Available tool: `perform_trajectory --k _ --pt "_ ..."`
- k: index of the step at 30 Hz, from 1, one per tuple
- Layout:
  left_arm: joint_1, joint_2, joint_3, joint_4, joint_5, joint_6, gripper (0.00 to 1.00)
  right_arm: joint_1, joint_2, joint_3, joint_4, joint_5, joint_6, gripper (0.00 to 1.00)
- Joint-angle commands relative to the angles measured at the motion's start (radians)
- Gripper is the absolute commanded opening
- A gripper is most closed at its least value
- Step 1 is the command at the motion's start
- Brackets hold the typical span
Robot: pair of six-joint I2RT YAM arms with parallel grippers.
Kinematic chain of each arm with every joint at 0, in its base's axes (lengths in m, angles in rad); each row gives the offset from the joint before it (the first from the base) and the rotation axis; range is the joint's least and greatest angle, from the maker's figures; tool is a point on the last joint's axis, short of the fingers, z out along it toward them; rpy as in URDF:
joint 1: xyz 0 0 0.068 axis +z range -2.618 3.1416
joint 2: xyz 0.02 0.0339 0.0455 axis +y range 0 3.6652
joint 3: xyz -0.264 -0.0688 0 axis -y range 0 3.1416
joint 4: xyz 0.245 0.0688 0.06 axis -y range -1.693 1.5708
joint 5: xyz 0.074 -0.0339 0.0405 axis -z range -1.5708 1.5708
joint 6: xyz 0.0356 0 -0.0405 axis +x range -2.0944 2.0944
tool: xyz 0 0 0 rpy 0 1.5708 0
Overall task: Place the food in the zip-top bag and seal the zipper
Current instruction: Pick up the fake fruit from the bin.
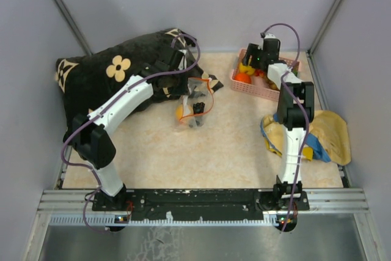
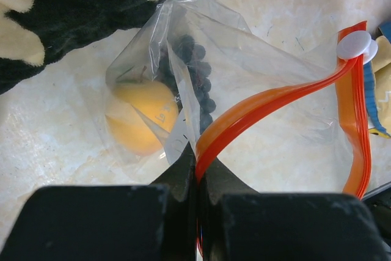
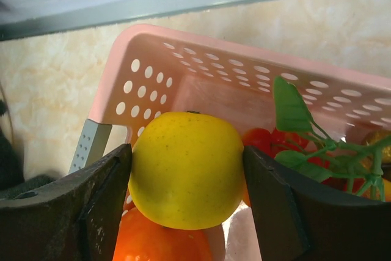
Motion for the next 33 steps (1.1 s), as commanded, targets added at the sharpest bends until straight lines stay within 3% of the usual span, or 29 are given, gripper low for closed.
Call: perform_trajectory --k 1,17,33 --pt "0.011 -0.011 -0.006 0.028 0.023 0.001 0.0 0.015 -0.059 -0.065 -0.153 -0.01 -0.059 0.73" --pt "0.011 -0.012 -0.002 0.033 0.049 0.004 0.0 0.015 0.022 0.047 -0.232 -0.047 -0.114 0.8" --pt "0.011 -0.03 -0.018 0.023 0.037 0.0 0.0 0.02 0.016 0.024 -0.288 -0.028 -0.222 0.82"
